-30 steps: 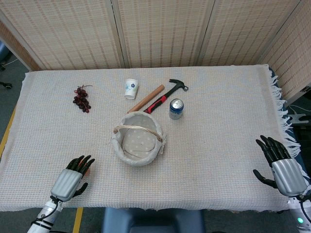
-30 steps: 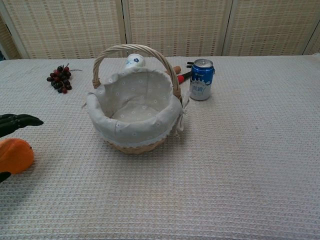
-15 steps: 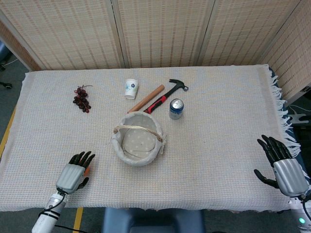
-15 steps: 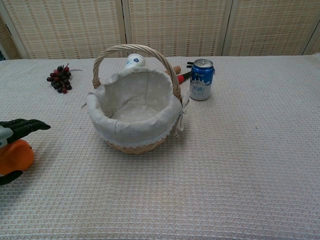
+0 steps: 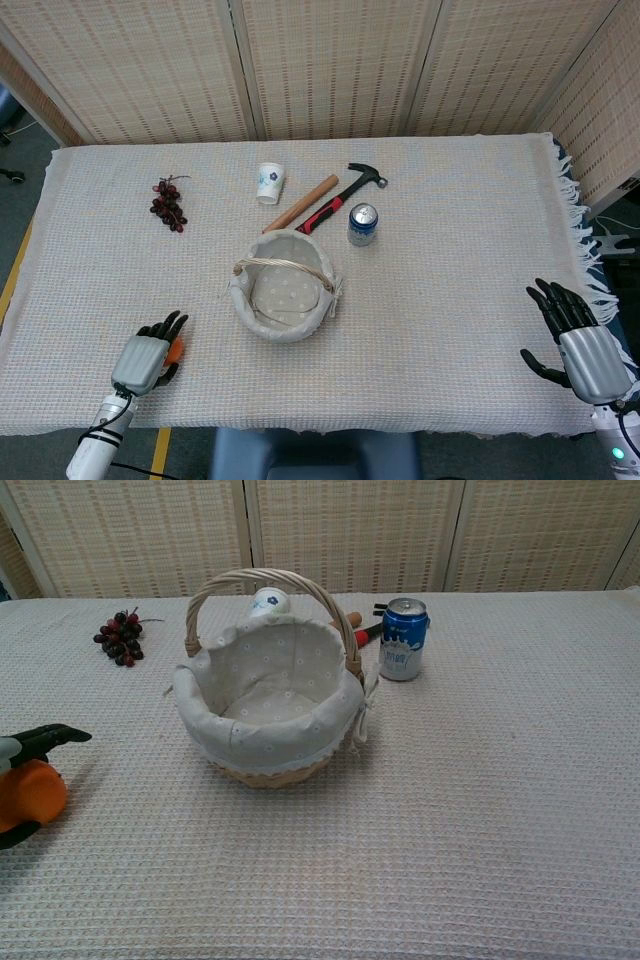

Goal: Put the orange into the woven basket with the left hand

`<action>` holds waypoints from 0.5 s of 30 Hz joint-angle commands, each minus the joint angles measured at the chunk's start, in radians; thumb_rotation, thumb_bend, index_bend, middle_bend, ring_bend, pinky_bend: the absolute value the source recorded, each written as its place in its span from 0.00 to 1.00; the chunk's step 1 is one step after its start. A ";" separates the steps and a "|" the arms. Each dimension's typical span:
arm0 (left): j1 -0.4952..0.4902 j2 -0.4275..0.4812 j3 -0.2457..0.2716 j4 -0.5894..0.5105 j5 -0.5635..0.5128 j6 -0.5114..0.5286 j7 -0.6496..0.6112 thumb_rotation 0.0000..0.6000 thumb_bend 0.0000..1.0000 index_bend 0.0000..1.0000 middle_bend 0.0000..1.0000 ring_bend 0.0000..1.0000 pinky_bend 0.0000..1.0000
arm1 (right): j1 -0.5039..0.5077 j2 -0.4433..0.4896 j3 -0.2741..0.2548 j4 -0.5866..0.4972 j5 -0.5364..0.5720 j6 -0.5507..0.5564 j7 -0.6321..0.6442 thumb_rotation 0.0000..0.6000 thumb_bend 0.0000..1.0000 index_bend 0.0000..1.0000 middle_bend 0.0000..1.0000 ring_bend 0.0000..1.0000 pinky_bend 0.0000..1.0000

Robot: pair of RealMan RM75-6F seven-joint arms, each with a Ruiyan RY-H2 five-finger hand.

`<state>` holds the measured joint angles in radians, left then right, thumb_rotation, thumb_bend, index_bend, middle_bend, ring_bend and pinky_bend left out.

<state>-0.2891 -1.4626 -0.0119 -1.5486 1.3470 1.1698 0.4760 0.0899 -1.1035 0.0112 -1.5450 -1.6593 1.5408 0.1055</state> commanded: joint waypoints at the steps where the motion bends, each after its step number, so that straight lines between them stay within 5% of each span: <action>1: -0.003 -0.006 -0.001 0.010 0.002 0.004 -0.007 1.00 0.38 0.04 0.08 0.29 0.45 | 0.000 0.000 -0.001 0.000 -0.001 -0.001 -0.001 1.00 0.16 0.00 0.00 0.00 0.10; 8: -0.003 -0.036 -0.005 0.059 0.028 0.041 -0.029 1.00 0.38 0.17 0.25 0.51 0.71 | 0.000 0.000 -0.003 0.000 -0.004 0.000 -0.002 1.00 0.16 0.00 0.00 0.00 0.10; 15: -0.006 -0.034 -0.045 0.039 0.076 0.138 0.009 1.00 0.38 0.32 0.38 0.62 0.75 | 0.000 0.003 -0.005 0.000 -0.005 0.000 0.003 1.00 0.16 0.00 0.00 0.00 0.11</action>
<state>-0.2932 -1.5002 -0.0398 -1.4963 1.4068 1.2801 0.4648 0.0901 -1.1007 0.0062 -1.5446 -1.6642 1.5411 0.1089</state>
